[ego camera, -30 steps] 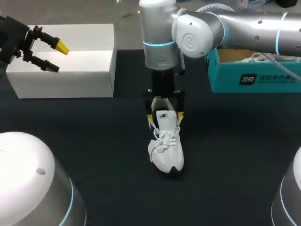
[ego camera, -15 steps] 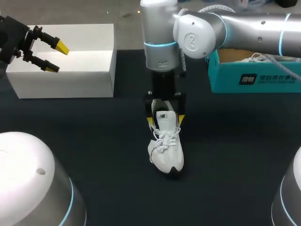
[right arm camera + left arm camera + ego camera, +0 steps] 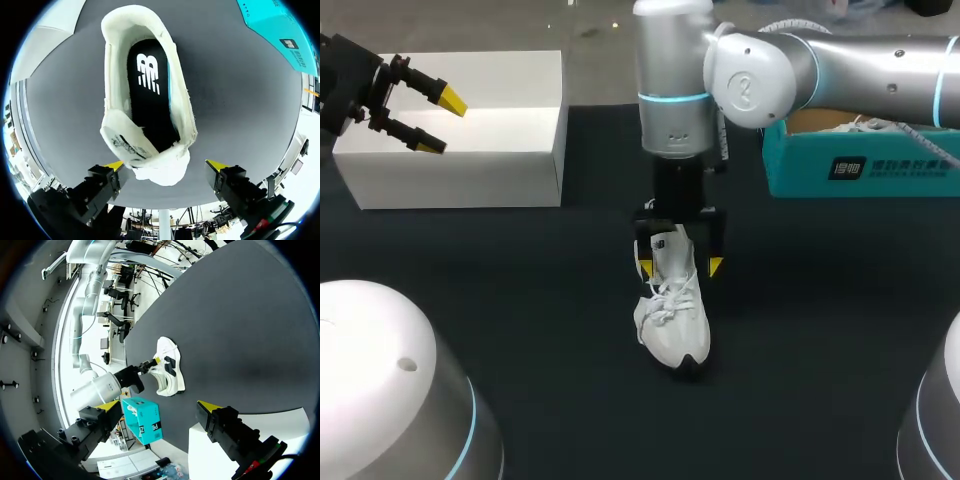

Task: Take the shoe out of the shoebox, open the shoe tongue, remove and reinsert the insole, then place the shoe into the shoebox

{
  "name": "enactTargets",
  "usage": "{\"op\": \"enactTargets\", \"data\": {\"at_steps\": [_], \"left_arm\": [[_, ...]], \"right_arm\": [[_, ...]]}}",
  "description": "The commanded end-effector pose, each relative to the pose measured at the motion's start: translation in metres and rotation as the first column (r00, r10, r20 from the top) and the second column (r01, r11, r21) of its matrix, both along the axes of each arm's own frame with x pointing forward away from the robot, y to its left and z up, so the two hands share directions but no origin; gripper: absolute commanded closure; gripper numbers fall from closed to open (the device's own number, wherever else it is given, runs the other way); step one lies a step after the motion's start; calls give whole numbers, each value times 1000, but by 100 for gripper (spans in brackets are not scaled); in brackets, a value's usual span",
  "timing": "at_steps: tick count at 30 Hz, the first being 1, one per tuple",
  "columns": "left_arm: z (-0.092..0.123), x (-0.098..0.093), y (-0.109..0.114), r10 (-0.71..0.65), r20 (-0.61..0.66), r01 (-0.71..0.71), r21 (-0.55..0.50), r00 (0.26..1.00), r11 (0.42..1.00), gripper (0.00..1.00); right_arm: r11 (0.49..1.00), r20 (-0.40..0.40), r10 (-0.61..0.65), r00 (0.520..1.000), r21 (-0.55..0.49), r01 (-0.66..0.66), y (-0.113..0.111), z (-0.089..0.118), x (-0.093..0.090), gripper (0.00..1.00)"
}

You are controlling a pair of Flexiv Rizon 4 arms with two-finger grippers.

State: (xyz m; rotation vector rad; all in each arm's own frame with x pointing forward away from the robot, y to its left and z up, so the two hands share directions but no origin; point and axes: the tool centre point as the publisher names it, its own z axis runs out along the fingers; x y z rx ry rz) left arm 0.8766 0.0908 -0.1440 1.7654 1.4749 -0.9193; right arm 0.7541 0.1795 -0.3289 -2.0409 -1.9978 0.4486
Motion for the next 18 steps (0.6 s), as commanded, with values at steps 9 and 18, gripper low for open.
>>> {"op": "enactTargets", "data": {"at_steps": [9,18], "left_arm": [[1,0,0,0,0,0,4,1000,1000,0],[1,0,0,0,0,0,4,1000,1000,0]], "right_arm": [[997,52,-4,999,80,0,5,15,-8,100],[993,80,28,996,115,-37,19,18,3,100]]}}
